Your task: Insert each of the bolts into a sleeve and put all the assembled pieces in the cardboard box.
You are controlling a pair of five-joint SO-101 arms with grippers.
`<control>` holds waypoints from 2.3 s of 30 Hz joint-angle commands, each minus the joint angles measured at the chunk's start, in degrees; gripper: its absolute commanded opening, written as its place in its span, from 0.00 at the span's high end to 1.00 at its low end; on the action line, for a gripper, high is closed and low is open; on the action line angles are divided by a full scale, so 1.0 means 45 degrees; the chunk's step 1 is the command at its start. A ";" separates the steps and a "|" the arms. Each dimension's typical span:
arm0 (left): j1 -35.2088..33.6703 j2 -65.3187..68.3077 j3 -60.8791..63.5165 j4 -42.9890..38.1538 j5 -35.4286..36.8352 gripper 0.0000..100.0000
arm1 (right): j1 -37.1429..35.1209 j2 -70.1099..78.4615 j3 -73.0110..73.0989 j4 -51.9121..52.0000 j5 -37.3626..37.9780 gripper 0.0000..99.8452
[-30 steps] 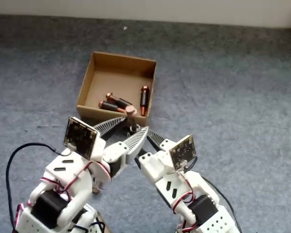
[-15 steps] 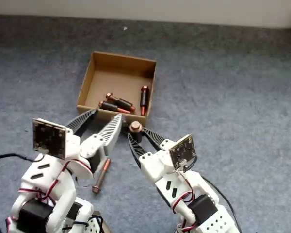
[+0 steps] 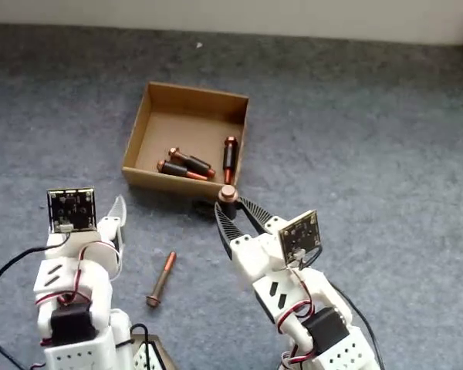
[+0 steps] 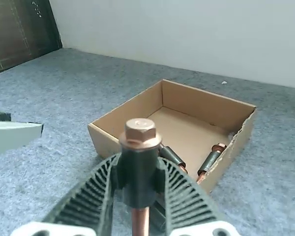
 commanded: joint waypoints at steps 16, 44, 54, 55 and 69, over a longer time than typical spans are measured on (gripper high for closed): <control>0.0830 -0.0029 0.2569 -0.1993 -0.1778 0.93 | 0.1162 0.5245 -0.2745 -0.4620 0.0117 1.00; 0.0029 -0.0029 0.2569 -0.1973 -0.1778 0.93 | 0.1143 2.1695 -1.0637 -0.8117 0.0098 0.82; 0.0068 -0.0029 0.2569 -0.1954 -0.1778 0.93 | 0.0518 1.6811 -1.0676 -0.0889 0.0117 0.82; 0.0068 -0.0029 0.2569 -0.1954 -0.1778 0.93 | 0.0186 1.6518 -1.0618 -0.0264 0.0156 0.82; 0.0088 -0.0029 0.2569 -0.1954 -0.1778 0.93 | -0.1846 2.1695 -1.3079 0.3194 0.3048 0.82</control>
